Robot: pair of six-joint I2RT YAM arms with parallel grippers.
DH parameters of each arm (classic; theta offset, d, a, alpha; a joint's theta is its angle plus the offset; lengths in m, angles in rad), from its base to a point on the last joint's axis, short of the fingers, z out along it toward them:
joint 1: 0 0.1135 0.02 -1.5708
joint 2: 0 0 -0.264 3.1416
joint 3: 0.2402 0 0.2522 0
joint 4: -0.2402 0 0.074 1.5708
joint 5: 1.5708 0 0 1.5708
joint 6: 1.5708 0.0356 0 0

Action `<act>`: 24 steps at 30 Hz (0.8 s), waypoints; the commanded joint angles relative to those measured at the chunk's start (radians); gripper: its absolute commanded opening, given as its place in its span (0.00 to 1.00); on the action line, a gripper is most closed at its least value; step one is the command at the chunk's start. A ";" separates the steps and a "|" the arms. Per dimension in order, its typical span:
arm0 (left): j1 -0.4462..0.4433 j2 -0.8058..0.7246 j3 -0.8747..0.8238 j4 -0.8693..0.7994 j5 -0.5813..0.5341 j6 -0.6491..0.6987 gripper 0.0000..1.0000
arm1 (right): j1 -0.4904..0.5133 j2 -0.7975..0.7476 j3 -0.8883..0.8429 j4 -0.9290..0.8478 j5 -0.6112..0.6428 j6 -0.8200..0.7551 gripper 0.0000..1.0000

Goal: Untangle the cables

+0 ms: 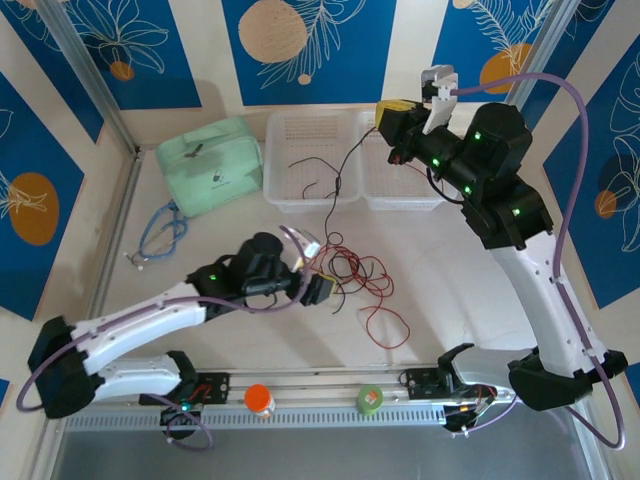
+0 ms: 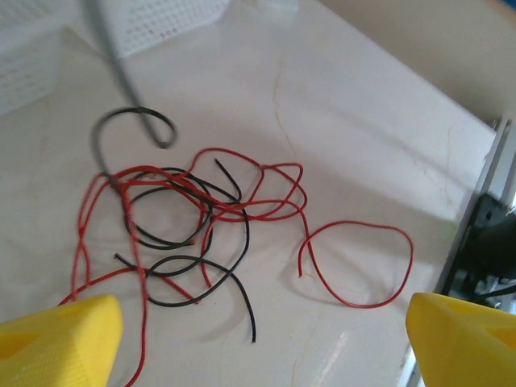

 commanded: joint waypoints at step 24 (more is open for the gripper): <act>0.083 0.155 0.002 0.310 -0.498 0.013 0.00 | 0.031 -0.153 0.043 -0.126 0.160 -0.102 0.00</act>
